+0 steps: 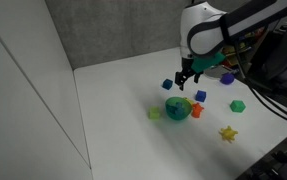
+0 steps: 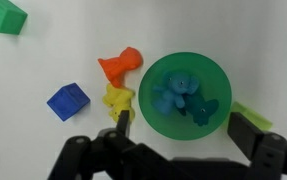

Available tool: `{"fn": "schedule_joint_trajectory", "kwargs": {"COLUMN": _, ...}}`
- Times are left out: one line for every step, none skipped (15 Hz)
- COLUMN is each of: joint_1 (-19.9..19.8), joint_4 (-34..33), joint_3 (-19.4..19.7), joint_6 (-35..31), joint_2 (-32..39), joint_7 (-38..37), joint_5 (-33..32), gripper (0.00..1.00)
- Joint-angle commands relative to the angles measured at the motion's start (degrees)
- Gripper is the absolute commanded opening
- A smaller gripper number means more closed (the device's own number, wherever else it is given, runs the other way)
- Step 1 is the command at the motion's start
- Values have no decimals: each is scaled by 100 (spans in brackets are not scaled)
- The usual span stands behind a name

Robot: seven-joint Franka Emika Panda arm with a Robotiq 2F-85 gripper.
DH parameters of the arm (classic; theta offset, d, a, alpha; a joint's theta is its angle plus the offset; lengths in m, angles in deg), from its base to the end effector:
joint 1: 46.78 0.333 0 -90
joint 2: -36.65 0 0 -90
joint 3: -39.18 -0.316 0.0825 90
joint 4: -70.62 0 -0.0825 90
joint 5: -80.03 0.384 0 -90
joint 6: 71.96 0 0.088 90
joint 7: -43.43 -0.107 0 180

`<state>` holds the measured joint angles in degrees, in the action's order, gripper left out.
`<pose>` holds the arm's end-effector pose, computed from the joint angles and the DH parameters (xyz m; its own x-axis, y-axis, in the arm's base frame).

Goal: Remove the light blue elephant from the bowl and put it on the table

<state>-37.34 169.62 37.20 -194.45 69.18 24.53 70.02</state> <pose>0.6411 0.1200 0.2433 0.9925 -0.0380 -0.1163 -0.0193 -0.9872 0.1580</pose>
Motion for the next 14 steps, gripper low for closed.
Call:
{"fn": "schedule_joint_trajectory", "kwargs": {"joint_1": 84, "joint_4": -125, "joint_3": 100, "joint_6": 8, "joint_2": 149, "joint_7": 36, "joint_5": 59, "gripper": 100}}
{"fn": "schedule_joint_trajectory", "kwargs": {"joint_1": 90, "joint_4": -228, "joint_3": 110, "joint_6": 10, "joint_2": 280, "joint_7": 39, "joint_5": 64, "gripper": 100}}
{"fn": "schedule_joint_trajectory", "kwargs": {"joint_1": 92, "joint_4": -307, "joint_3": 114, "joint_6": 12, "joint_2": 363, "joint_7": 40, "joint_5": 68, "gripper": 100}}
{"fn": "schedule_joint_trajectory", "kwargs": {"joint_1": 94, "joint_4": -347, "joint_3": 116, "joint_6": 13, "joint_2": 401, "joint_7": 41, "joint_5": 69, "gripper": 100}}
{"fn": "schedule_joint_trajectory", "kwargs": {"joint_1": 94, "joint_4": -365, "joint_3": 116, "joint_6": 18, "joint_2": 406, "joint_7": 41, "joint_5": 69, "gripper": 100}}
{"fn": "schedule_joint_trajectory", "kwargs": {"joint_1": 94, "joint_4": -381, "joint_3": 116, "joint_6": 22, "joint_2": 405, "joint_7": 41, "joint_5": 69, "gripper": 100}}
{"fn": "schedule_joint_trajectory", "kwargs": {"joint_1": 54, "joint_4": -424, "joint_3": 86, "joint_6": -5, "joint_2": 539, "joint_7": 145, "joint_5": 103, "gripper": 100}}
{"fn": "schedule_joint_trajectory", "kwargs": {"joint_1": 27, "joint_4": -437, "joint_3": 78, "joint_6": -81, "joint_2": 664, "joint_7": 171, "joint_5": 139, "gripper": 100}}
{"fn": "schedule_joint_trajectory", "kwargs": {"joint_1": 11, "joint_4": -444, "joint_3": 68, "joint_6": -116, "joint_2": 745, "joint_7": 196, "joint_5": 174, "gripper": 100}}
{"fn": "schedule_joint_trajectory", "kwargs": {"joint_1": 6, "joint_4": -446, "joint_3": 68, "joint_6": -186, "joint_2": 837, "joint_7": 208, "joint_5": 194, "gripper": 100}}
{"fn": "schedule_joint_trajectory", "kwargs": {"joint_1": 6, "joint_4": -439, "joint_3": 70, "joint_6": -308, "joint_2": 933, "joint_7": 231, "joint_5": 194, "gripper": 100}}
{"fn": "schedule_joint_trajectory", "kwargs": {"joint_1": 33, "joint_4": -438, "joint_3": 99, "joint_6": -465, "joint_2": 1032, "joint_7": 215, "joint_5": 155, "gripper": 100}}
{"fn": "schedule_joint_trajectory", "kwargs": {"joint_1": 47, "joint_4": -445, "joint_3": 116, "joint_6": -648, "joint_2": 1135, "joint_7": 240, "joint_5": 122, "gripper": 100}}
{"fn": "schedule_joint_trajectory", "kwargs": {"joint_1": 54, "joint_4": -458, "joint_3": 130, "joint_6": -804, "joint_2": 1226, "joint_7": 259, "joint_5": 118, "gripper": 100}}
